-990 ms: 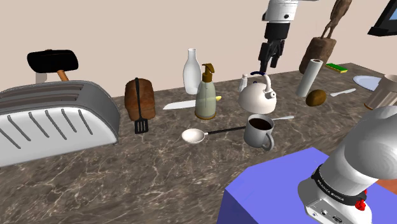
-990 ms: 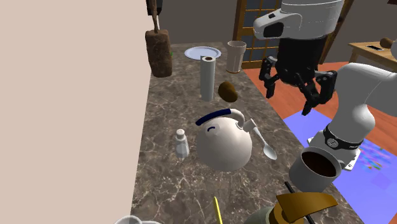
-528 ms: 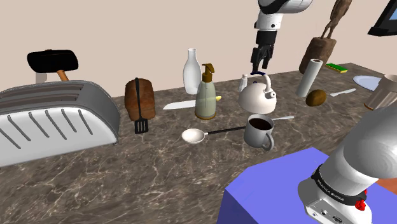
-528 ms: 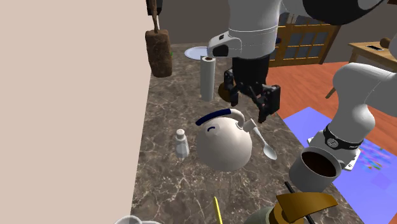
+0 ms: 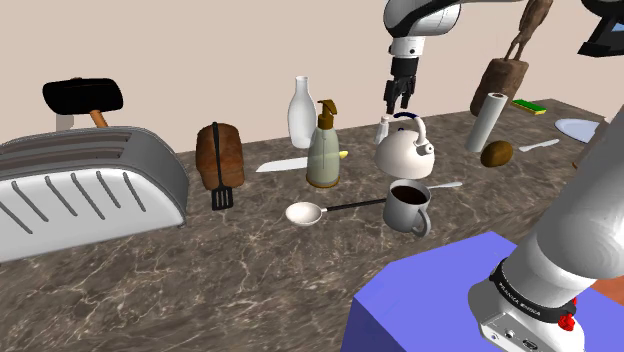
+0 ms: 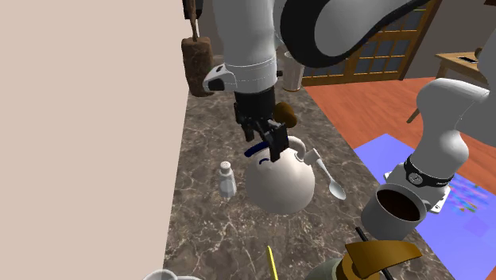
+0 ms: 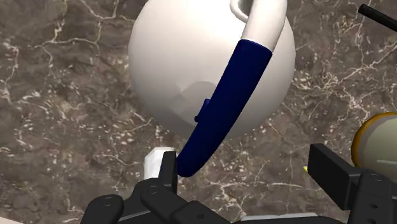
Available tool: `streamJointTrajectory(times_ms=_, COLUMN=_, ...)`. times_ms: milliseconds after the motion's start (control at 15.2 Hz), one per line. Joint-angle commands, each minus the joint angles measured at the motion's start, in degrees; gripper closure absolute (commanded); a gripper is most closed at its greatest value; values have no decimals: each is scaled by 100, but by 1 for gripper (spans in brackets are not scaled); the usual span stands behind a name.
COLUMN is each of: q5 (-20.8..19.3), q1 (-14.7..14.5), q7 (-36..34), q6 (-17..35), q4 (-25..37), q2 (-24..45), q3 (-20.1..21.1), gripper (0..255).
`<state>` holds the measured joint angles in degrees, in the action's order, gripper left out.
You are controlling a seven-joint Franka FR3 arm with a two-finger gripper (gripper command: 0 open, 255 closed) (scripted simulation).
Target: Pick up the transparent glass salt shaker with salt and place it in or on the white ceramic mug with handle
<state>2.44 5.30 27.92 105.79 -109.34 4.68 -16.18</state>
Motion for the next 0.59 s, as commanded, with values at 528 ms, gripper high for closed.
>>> streamJointTrajectory(times_ms=528, q5=450, q1=406, q7=563, q6=28, q4=1687, q2=1828, q3=-66, gripper=0)
